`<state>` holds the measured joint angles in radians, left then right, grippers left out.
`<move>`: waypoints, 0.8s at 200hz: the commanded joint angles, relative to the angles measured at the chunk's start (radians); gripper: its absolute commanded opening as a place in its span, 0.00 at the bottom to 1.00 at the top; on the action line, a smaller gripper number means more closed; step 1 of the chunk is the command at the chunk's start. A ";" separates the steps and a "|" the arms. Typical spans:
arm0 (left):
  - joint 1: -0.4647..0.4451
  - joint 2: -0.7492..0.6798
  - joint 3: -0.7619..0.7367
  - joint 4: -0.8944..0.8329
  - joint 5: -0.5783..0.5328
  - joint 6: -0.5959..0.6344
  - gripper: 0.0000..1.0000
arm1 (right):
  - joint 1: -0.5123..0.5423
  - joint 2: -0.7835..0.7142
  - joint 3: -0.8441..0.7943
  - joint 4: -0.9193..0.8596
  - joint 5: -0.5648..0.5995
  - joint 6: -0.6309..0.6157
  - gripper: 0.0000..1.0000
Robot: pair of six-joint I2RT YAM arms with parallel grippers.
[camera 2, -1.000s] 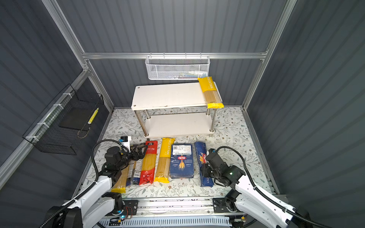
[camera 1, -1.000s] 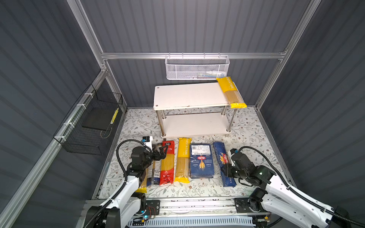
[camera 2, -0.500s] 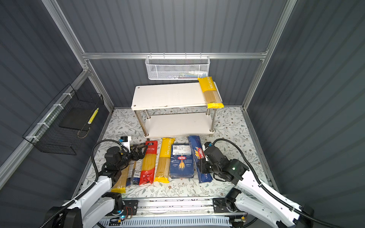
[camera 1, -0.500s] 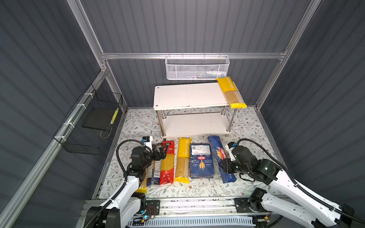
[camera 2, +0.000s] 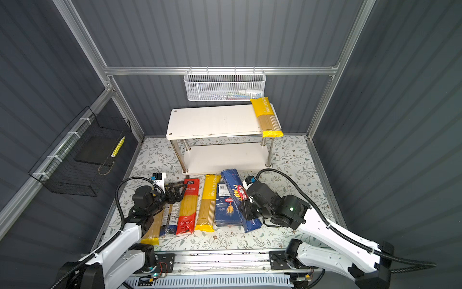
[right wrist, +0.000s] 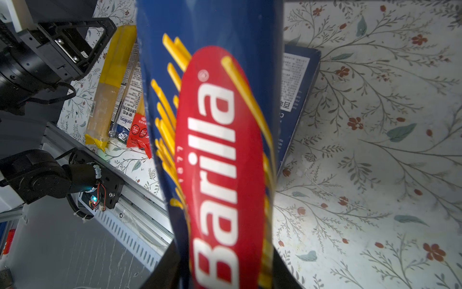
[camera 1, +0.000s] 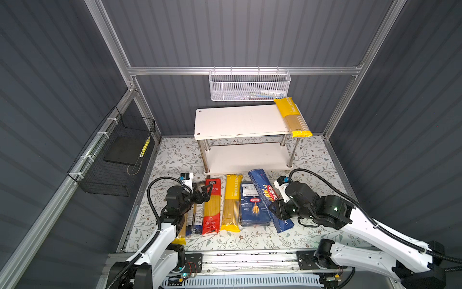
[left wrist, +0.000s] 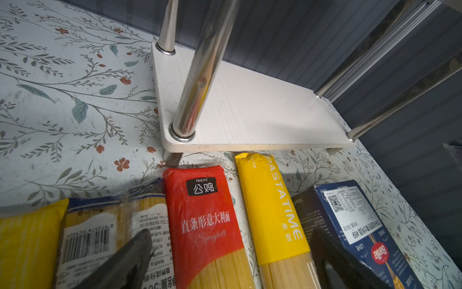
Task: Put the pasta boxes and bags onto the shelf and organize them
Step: 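Lift the narrow blue Barilla box with the right gripper toward the shelf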
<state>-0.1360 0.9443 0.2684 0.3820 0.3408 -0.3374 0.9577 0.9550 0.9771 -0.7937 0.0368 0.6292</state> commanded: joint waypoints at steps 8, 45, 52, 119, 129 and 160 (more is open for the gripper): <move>0.001 -0.004 0.014 -0.006 -0.003 0.005 1.00 | 0.013 0.025 0.134 0.072 0.031 -0.051 0.36; 0.001 -0.009 0.014 -0.011 -0.004 0.009 1.00 | 0.019 0.081 0.256 0.041 0.037 -0.094 0.36; 0.001 -0.010 0.014 -0.012 -0.004 0.009 1.00 | 0.019 0.089 0.277 0.043 0.043 -0.100 0.36; 0.001 -0.008 0.014 -0.011 -0.004 0.007 1.00 | 0.016 0.192 0.484 -0.009 0.059 -0.145 0.35; 0.001 -0.009 0.013 -0.011 -0.003 0.007 1.00 | 0.012 0.204 0.516 -0.010 0.063 -0.149 0.35; 0.001 -0.012 0.014 -0.012 -0.004 0.009 1.00 | -0.012 0.270 0.650 -0.057 0.071 -0.172 0.34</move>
<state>-0.1360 0.9447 0.2684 0.3817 0.3408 -0.3370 0.9615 1.2079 1.4960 -0.9150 0.0681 0.4999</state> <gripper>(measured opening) 0.997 0.372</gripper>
